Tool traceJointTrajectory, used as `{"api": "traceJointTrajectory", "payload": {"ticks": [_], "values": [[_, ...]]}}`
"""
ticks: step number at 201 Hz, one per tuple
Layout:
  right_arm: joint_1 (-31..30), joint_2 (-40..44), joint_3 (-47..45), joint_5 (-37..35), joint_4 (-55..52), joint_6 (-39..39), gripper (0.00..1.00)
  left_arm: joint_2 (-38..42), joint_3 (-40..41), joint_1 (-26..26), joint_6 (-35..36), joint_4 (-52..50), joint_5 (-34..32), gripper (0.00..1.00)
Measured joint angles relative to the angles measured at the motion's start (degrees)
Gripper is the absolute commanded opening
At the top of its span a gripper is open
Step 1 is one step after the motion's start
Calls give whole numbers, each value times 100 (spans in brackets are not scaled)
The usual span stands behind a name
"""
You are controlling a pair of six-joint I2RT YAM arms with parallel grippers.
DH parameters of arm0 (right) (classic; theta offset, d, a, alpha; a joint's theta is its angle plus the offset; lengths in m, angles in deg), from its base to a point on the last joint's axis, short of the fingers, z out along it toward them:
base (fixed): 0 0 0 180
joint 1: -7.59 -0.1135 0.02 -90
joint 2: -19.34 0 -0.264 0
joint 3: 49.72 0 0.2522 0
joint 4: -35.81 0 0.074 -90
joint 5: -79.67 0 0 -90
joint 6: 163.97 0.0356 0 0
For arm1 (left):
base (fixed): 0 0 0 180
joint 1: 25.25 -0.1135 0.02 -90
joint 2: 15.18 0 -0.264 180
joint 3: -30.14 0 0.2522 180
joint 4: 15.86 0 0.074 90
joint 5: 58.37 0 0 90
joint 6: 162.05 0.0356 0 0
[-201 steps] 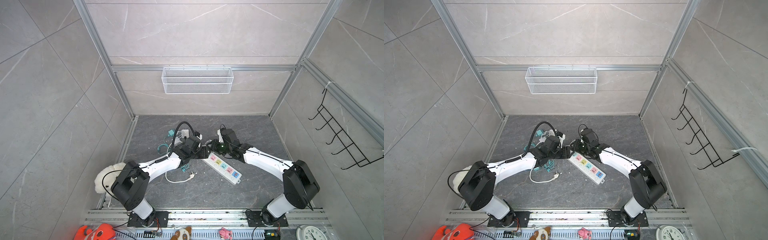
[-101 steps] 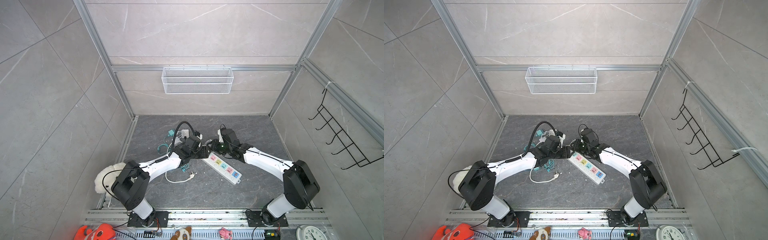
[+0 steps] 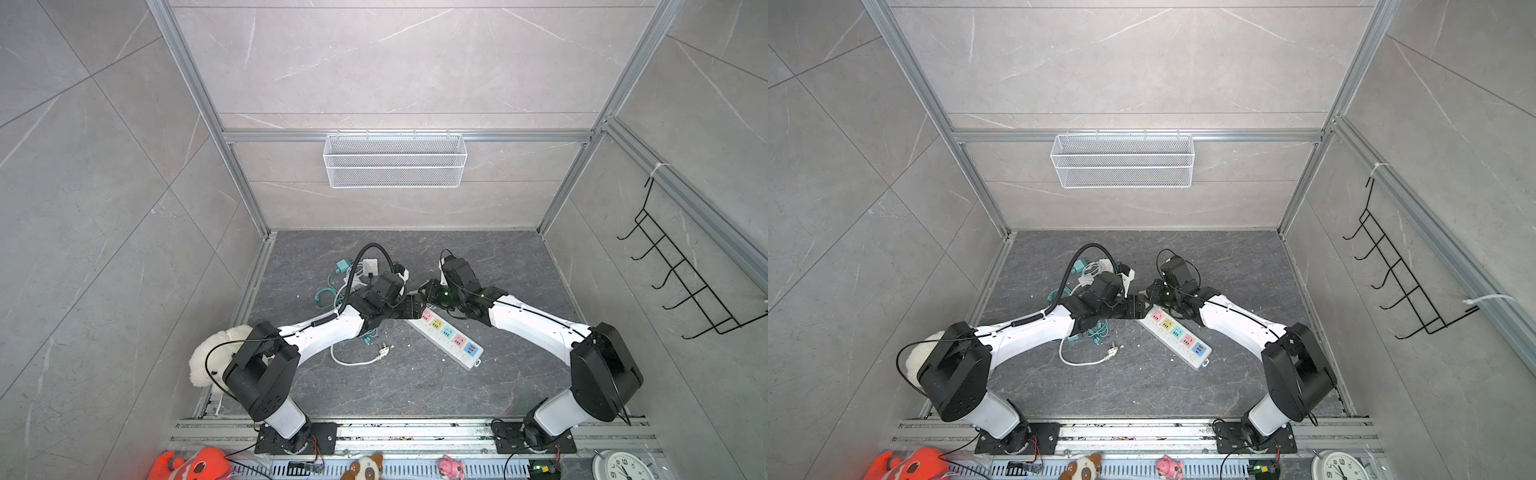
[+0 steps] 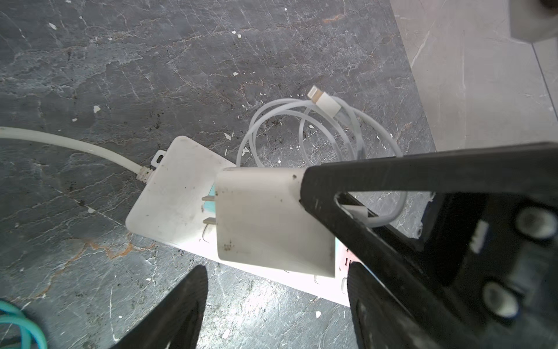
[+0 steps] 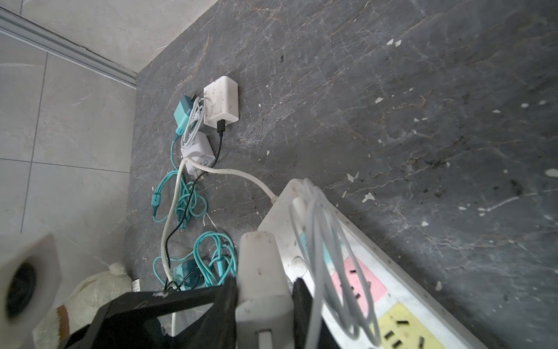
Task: Insert plugs into power strip
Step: Insert the plug into the socket.
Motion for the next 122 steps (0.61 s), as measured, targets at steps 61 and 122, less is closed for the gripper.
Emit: {"api": "traceJointTrajectory", "payload": {"ticks": [61,122], "values": [[-33,225,33,-96,-496,-334,0,420,2,46,195,-267,-232,75],[675,507,450,946,-1801,-1558,0,1641,398,70,409,-299,-1172,75]]}}
